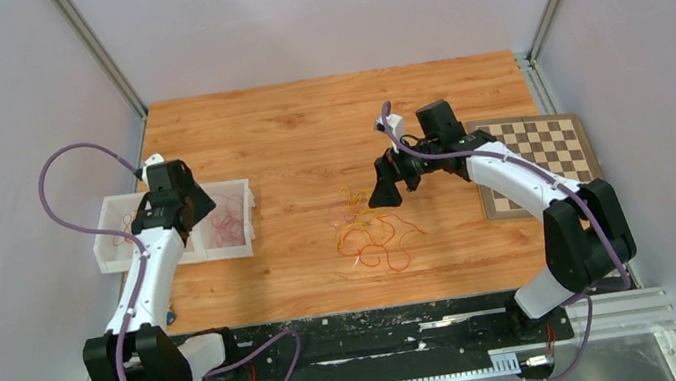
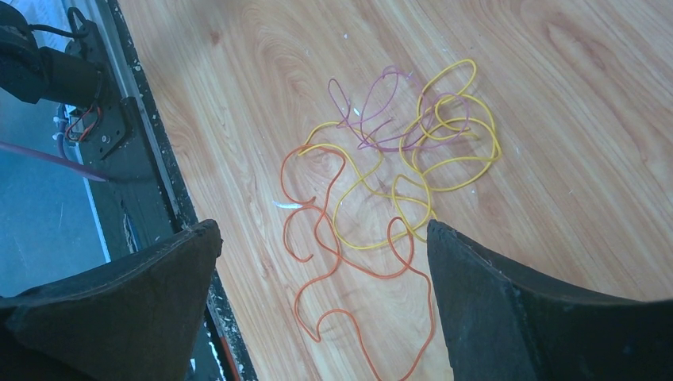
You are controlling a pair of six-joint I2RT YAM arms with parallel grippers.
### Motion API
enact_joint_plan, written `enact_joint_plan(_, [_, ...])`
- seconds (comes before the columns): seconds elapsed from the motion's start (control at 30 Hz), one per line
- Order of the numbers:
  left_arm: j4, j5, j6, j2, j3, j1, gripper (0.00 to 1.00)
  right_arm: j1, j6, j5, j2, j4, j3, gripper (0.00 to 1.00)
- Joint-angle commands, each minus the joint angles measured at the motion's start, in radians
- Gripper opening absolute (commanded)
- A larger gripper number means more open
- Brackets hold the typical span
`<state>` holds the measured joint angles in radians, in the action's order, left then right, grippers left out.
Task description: Untangle the cables
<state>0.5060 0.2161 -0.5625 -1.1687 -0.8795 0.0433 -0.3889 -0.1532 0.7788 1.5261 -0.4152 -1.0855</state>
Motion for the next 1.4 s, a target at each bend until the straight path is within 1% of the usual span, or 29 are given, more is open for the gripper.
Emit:
enact_joint_plan(0.0, [-0.007, 0.016, 0.074, 0.0, -0.071, -0.003, 0.54, 0.015, -0.024, 0.024, -0.013, -0.012, -0.02, 1.0])
enact_joint_plan(0.1, [-0.055, -0.041, 0.099, -0.026, -0.09, -0.003, 0.46, 0.018, -0.026, 0.031, -0.007, -0.019, -0.019, 1.0])
enact_joint_plan(0.2, [-0.113, -0.079, 0.153, -0.076, -0.107, -0.004, 0.43, 0.019, -0.028, 0.036, -0.001, -0.025, -0.023, 1.0])
enact_joint_plan(0.27, [-0.142, -0.12, 0.233, -0.123, -0.128, -0.005, 0.44, 0.019, -0.031, 0.036, 0.0, -0.031, -0.027, 1.0])
enact_joint_plan(0.3, [-0.14, -0.135, 0.311, -0.143, -0.153, -0.005, 0.44, 0.022, -0.032, 0.036, 0.001, -0.033, -0.029, 1.0])
enact_joint_plan(0.33, [-0.133, -0.179, 0.355, -0.18, -0.169, -0.005, 0.43, 0.022, -0.034, 0.036, 0.001, -0.036, -0.03, 1.0])
enact_joint_plan(0.37, [-0.111, -0.204, 0.463, -0.195, -0.198, -0.006, 0.43, 0.024, -0.035, 0.036, 0.0, -0.04, -0.031, 1.0])
enact_joint_plan(0.4, [-0.102, -0.262, 0.525, -0.209, -0.208, -0.005, 0.43, 0.026, -0.038, 0.035, -0.001, -0.044, -0.031, 1.0])
enact_joint_plan(0.47, [-0.102, -0.338, 0.765, -0.201, -0.217, 0.0, 0.45, 0.03, -0.044, 0.034, -0.006, -0.053, -0.029, 1.0])
enact_joint_plan(0.5, [-0.102, -0.354, 0.822, -0.19, -0.219, 0.0, 0.47, 0.032, -0.047, 0.033, -0.007, -0.057, -0.026, 1.0])
enact_joint_plan(0.53, [-0.091, -0.375, 0.929, -0.187, -0.223, 0.0, 0.49, 0.034, -0.049, 0.033, -0.01, -0.06, -0.023, 1.0])
enact_joint_plan(0.57, [-0.077, -0.382, 0.985, -0.193, -0.24, 0.001, 0.51, 0.035, -0.051, 0.033, -0.01, -0.063, -0.019, 1.0])
enact_joint_plan(0.6, [-0.03, -0.391, 1.081, -0.203, -0.273, 0.001, 0.51, 0.037, -0.052, 0.033, -0.01, -0.066, -0.016, 1.0])
enact_joint_plan(0.63, [0.001, -0.398, 1.125, -0.231, -0.294, 0.004, 0.52, 0.036, -0.052, 0.035, -0.008, -0.066, -0.015, 1.0])
enact_joint_plan(0.67, [0.078, -0.418, 1.212, -0.25, -0.343, 0.01, 0.52, 0.036, -0.052, 0.036, -0.006, -0.067, -0.015, 1.0])
enact_joint_plan(0.77, [0.229, -0.476, 1.364, -0.344, -0.433, 0.033, 0.53, 0.036, -0.049, 0.04, -0.001, -0.07, -0.018, 1.0])
enact_joint_plan(0.8, [0.312, -0.516, 1.432, -0.365, -0.478, 0.044, 0.53, 0.037, -0.049, 0.039, -0.002, -0.072, -0.019, 1.0])
enact_joint_plan(0.87, [0.423, -0.55, 1.512, -0.43, -0.55, 0.055, 0.51, 0.037, -0.049, 0.037, -0.002, -0.073, -0.018, 1.0])
enact_joint_plan(1.0, [0.526, -0.598, 1.616, -0.517, -0.627, 0.064, 0.49, 0.036, -0.05, 0.037, -0.002, -0.076, -0.017, 1.0])
enact_joint_plan(1.2, [0.561, -0.585, 1.681, -0.593, -0.69, 0.063, 0.48, 0.036, -0.051, 0.039, 0.006, -0.081, -0.016, 1.0])
enact_joint_plan(1.3, [0.576, -0.555, 1.71, -0.63, -0.687, 0.061, 0.46, 0.037, -0.051, 0.04, 0.014, -0.083, -0.017, 1.0])
enact_joint_plan(1.37, [0.552, -0.539, 1.711, -0.636, -0.668, 0.061, 0.44, 0.037, -0.052, 0.039, 0.015, -0.083, -0.019, 1.0])
